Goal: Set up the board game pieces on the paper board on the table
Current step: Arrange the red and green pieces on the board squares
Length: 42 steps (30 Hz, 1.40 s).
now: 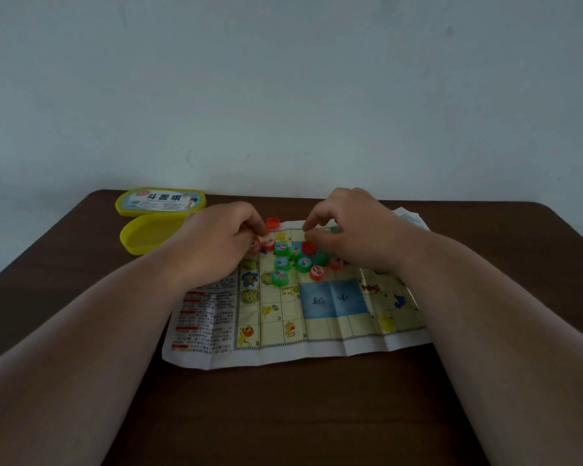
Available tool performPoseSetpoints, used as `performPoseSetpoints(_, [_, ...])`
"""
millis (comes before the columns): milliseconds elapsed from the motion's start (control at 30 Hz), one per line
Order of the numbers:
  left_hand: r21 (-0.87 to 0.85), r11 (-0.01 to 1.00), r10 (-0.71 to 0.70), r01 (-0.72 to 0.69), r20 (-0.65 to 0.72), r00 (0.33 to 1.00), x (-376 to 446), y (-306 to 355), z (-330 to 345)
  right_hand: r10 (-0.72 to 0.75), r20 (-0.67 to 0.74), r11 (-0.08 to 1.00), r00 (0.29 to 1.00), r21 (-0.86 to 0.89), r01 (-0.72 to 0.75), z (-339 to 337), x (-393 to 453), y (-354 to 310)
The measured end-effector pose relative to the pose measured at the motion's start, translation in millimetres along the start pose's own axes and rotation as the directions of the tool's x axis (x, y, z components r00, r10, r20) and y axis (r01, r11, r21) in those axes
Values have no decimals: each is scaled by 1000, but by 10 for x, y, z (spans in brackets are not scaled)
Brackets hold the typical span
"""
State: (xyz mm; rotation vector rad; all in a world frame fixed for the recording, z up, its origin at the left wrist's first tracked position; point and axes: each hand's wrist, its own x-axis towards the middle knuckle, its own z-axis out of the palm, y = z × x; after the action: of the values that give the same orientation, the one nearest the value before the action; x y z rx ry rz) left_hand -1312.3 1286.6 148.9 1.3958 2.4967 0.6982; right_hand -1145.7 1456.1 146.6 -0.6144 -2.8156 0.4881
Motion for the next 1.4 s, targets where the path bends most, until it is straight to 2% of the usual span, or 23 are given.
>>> performPoseSetpoints(133, [64, 997, 45, -46, 6, 999, -3, -1, 24, 36, -85, 999, 996, 35, -33, 15, 35, 66])
performPoseSetpoints(333, [95, 992, 100, -87, -132, 986, 27, -11, 39, 69, -49, 997, 996, -13, -70, 9, 38, 87])
performPoseSetpoints(533, [228, 963, 152, -142, -27, 988, 51, -34, 97, 62, 36, 997, 997, -51, -60, -48, -8, 38])
performPoseSetpoints(833, [105, 985, 159, -138, -222, 962, 63, -64, 77, 77, 45, 995, 996, -67, -74, -48, -4, 45])
performPoseSetpoints(900, [136, 976, 195, -172, -184, 963, 85, -77, 85, 69, 61, 996, 996, -65, -65, -43, -4, 39])
performPoseSetpoints(1033, [256, 943, 221, -212, -8, 975, 114, -62, 131, 70, 65, 997, 995, -35, -68, -46, -14, 17])
performPoseSetpoints(1100, [285, 936, 211, -206, 12, 977, 120, -65, 143, 85, 52, 996, 995, -36, -83, -47, -10, 25])
performPoseSetpoints(1200, [263, 944, 218, -198, -49, 975, 113, -56, 129, 114, 46, 992, 992, -54, -111, -73, -9, 33])
performPoseSetpoints(1333, [54, 982, 190, -184, -178, 965, 81, -54, 108, 132, 32, 987, 991, -97, -129, -97, -13, 24])
performPoseSetpoints(1400, [2, 985, 172, -175, -176, 969, 82, -73, 111, 137, 27, 986, 990, -100, -134, -100, -10, 25])
